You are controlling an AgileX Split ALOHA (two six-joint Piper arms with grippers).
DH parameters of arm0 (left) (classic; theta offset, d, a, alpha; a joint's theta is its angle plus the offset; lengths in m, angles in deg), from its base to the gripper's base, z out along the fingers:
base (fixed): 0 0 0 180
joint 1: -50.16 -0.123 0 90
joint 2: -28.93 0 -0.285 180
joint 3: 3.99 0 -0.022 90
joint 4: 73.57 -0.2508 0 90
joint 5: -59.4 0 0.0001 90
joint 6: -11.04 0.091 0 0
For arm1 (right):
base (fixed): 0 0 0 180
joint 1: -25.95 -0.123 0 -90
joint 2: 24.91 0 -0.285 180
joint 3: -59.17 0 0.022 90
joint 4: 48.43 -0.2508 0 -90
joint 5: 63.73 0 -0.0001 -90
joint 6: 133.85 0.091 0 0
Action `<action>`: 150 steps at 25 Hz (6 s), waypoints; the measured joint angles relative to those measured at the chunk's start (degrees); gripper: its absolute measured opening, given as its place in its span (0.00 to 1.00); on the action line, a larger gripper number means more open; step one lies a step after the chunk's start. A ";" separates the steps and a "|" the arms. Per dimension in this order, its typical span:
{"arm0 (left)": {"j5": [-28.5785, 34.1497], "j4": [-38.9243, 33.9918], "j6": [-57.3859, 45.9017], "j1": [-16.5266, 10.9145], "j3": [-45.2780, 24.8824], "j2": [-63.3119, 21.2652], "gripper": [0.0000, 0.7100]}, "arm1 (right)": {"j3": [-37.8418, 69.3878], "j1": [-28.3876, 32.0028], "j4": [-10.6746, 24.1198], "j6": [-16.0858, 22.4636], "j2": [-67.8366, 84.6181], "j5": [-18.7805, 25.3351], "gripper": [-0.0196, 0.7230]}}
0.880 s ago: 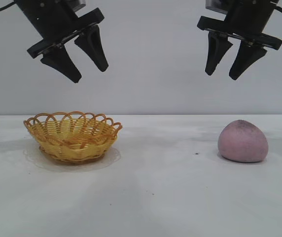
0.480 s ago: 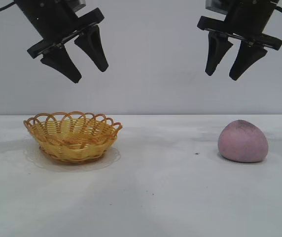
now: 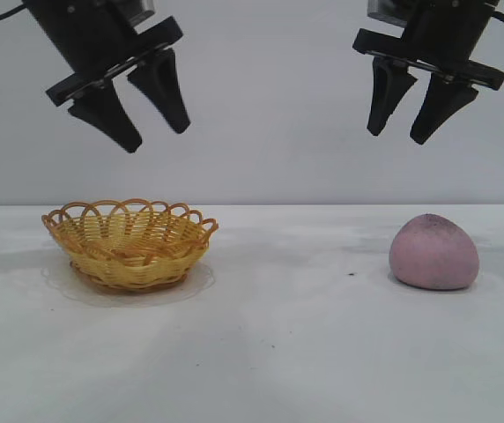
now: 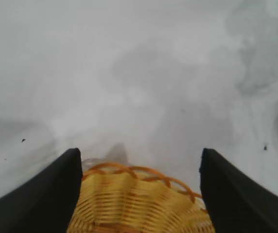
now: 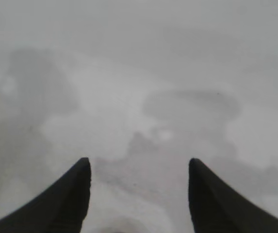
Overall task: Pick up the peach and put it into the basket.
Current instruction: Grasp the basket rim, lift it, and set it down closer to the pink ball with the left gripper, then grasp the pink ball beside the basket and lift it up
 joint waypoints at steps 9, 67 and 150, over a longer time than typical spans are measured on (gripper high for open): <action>12.65 -20.02 -2.72 0.00 6.09 0.00 0.70 | 0.00 0.00 0.00 0.00 0.00 0.26 0.53; 22.21 -12.18 -29.78 1.89 8.08 4.30 0.00 | 0.00 0.00 0.45 -0.10 0.00 0.47 0.53; 27.49 -39.74 -32.11 -10.87 7.91 1.82 0.71 | 0.00 0.00 0.22 0.11 0.00 2.01 0.53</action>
